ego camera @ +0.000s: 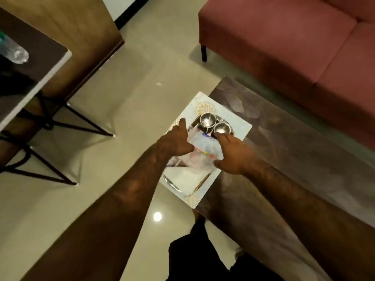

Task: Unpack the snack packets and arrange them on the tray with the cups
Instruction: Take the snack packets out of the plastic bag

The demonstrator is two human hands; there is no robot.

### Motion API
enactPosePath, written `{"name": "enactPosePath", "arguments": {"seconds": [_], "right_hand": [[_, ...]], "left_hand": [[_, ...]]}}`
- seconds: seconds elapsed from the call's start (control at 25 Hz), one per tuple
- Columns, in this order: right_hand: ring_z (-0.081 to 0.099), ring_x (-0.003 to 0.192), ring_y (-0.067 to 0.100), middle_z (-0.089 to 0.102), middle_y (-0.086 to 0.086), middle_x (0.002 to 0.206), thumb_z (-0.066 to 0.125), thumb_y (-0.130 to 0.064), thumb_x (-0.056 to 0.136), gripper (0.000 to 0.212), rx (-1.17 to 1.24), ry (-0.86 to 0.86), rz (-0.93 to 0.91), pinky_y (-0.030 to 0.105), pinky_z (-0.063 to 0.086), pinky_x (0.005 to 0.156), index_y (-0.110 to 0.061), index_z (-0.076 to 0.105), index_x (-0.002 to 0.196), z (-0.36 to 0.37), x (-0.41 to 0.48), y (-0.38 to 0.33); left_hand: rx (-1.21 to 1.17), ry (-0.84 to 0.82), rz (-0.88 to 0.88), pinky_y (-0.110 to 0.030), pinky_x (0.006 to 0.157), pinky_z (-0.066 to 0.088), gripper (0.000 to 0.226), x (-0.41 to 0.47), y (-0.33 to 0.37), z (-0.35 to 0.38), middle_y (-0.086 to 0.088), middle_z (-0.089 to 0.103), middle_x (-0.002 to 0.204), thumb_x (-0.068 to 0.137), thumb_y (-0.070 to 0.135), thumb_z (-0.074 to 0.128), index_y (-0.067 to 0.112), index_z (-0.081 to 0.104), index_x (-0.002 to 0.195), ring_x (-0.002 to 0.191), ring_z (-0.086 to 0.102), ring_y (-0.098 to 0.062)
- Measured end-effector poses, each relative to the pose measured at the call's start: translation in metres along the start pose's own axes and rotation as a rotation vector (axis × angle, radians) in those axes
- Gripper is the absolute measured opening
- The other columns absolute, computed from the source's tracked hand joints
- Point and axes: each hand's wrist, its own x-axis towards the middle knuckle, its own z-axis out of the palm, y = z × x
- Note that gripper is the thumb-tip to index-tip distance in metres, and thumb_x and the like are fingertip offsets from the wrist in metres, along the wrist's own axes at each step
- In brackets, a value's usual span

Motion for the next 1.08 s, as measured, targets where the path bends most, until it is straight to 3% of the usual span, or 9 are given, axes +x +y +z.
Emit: {"name": "enactPosePath", "arguments": {"seconds": [0.24, 0.36, 0.48, 0.6, 0.68, 0.76, 0.88, 1.0, 1.08], "right_hand": [[0.015, 0.156, 0.031, 0.011, 0.006, 0.171, 0.072, -0.037, 0.085, 0.101, -0.092, -0.156, -0.015, 0.057, 0.035, 0.117, -0.023, 0.01, 0.163, 0.071, 0.026, -0.008], [0.011, 0.157, 0.03, 0.01, 0.004, 0.171, 0.072, -0.031, 0.086, 0.096, -0.098, -0.143, -0.004, 0.059, 0.039, 0.114, -0.026, 0.013, 0.162, 0.084, 0.037, -0.009], [0.019, 0.155, 0.029, 0.018, 0.003, 0.169, 0.069, -0.023, 0.087, 0.087, -0.095, -0.106, 0.016, 0.058, 0.043, 0.109, -0.027, 0.021, 0.16, 0.093, 0.044, -0.008], [0.033, 0.148, 0.029, 0.031, 0.001, 0.163, 0.064, -0.023, 0.092, 0.073, -0.059, -0.056, 0.023, 0.056, 0.047, 0.105, -0.028, 0.031, 0.157, 0.089, 0.049, -0.007], [0.039, 0.144, 0.029, 0.038, 0.001, 0.158, 0.062, -0.023, 0.093, 0.067, -0.027, -0.049, 0.014, 0.052, 0.049, 0.104, -0.027, 0.036, 0.155, 0.083, 0.05, -0.006], [0.044, 0.14, 0.029, 0.045, 0.001, 0.154, 0.059, -0.019, 0.094, 0.061, 0.012, -0.046, 0.007, 0.051, 0.049, 0.104, -0.027, 0.041, 0.152, 0.077, 0.051, -0.005], [0.053, 0.134, 0.027, 0.057, 0.003, 0.144, 0.051, -0.009, 0.095, 0.05, 0.057, -0.016, 0.002, 0.049, 0.05, 0.104, -0.026, 0.056, 0.142, 0.067, 0.051, -0.007], [0.055, 0.132, 0.026, 0.061, 0.002, 0.143, 0.049, -0.01, 0.095, 0.047, 0.084, 0.003, 0.033, 0.046, 0.05, 0.105, -0.025, 0.061, 0.137, 0.059, 0.05, -0.011], [0.05, 0.137, 0.027, 0.055, 0.003, 0.149, 0.052, -0.013, 0.092, 0.052, 0.113, 0.007, 0.058, 0.049, 0.047, 0.108, -0.025, 0.055, 0.143, 0.058, 0.047, -0.011]], "left_hand": [[-0.072, -0.108, -0.059, -0.047, 0.117, 0.033, 0.105, 0.009, -0.056, 0.07, -0.026, 0.025, 0.16, 0.085, 0.016, 0.071, -0.002, -0.003, 0.157, 0.147, 0.031, -0.04], [-0.167, -0.028, -0.057, -0.045, 0.112, 0.04, 0.091, 0.017, -0.067, 0.086, -0.026, 0.039, 0.152, 0.084, 0.005, 0.07, -0.003, 0.013, 0.154, 0.14, 0.042, -0.039], [-0.599, 0.068, -0.199, -0.037, 0.083, 0.053, 0.069, 0.019, -0.067, 0.095, -0.014, 0.065, 0.109, 0.081, -0.001, 0.073, 0.004, 0.04, 0.141, 0.1, 0.065, -0.029], [-0.978, 0.001, -0.329, -0.027, 0.059, 0.049, 0.029, 0.013, -0.064, 0.097, -0.002, 0.072, 0.078, 0.087, 0.005, 0.071, 0.007, 0.062, 0.114, 0.066, 0.065, -0.017], [-1.089, -0.046, -0.347, -0.029, 0.066, 0.052, 0.021, 0.008, -0.064, 0.096, -0.002, 0.074, 0.084, 0.092, 0.015, 0.068, 0.007, 0.066, 0.111, 0.071, 0.065, -0.014], [-1.177, -0.069, -0.336, -0.037, 0.082, 0.054, 0.025, 0.004, -0.065, 0.093, -0.006, 0.071, 0.097, 0.092, 0.02, 0.069, 0.008, 0.065, 0.114, 0.089, 0.068, -0.018], [-1.297, -0.105, -0.347, -0.046, 0.098, 0.051, 0.015, 0.003, -0.061, 0.091, -0.013, 0.068, 0.104, 0.091, 0.012, 0.066, 0.01, 0.062, 0.106, 0.105, 0.068, -0.026], [-1.403, -0.087, -0.386, -0.047, 0.095, 0.055, 0.019, 0.007, -0.057, 0.095, -0.018, 0.071, 0.104, 0.088, -0.003, 0.057, 0.006, 0.061, 0.104, 0.102, 0.071, -0.033], [-1.417, -0.059, -0.416, -0.043, 0.085, 0.058, 0.028, 0.01, -0.056, 0.097, -0.013, 0.075, 0.1, 0.086, -0.006, 0.058, 0.014, 0.058, 0.106, 0.092, 0.075, -0.031]]}}
